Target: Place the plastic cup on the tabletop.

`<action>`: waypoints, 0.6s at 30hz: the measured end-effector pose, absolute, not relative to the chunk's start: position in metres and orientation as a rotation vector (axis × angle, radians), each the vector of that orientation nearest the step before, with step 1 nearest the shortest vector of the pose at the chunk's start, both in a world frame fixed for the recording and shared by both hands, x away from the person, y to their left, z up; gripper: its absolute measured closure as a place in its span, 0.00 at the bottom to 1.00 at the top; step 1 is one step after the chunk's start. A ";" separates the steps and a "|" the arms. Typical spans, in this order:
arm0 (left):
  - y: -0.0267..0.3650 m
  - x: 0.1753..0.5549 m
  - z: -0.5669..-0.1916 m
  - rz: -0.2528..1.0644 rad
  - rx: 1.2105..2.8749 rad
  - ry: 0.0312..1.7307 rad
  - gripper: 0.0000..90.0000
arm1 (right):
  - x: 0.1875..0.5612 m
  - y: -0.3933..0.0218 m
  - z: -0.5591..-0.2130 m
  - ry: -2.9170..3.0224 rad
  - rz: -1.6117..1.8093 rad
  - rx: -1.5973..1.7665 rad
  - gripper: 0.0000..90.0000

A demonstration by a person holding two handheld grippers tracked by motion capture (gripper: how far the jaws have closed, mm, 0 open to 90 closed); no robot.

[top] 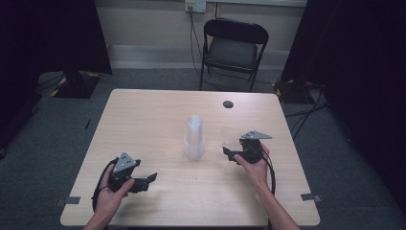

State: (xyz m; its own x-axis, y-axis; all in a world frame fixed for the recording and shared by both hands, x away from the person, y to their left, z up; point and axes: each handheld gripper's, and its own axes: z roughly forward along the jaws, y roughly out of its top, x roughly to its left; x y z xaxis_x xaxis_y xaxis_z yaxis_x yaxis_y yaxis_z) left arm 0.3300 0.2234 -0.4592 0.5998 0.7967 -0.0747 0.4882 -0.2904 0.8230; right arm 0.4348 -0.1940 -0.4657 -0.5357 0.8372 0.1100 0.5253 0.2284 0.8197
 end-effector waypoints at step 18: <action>0.228 0.330 -0.464 0.453 1.948 1.072 0.17 | 0.380 -0.224 -0.447 2.164 1.242 1.254 0.18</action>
State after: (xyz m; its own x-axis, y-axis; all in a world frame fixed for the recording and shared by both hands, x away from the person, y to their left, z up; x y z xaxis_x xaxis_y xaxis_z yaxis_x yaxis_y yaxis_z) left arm 0.3303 0.2281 -0.4644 0.5680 0.8192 -0.0801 0.5130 -0.2763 0.8127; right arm 0.3802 -0.2238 -0.4469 -0.5487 0.8270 0.1224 0.5226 0.2251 0.8223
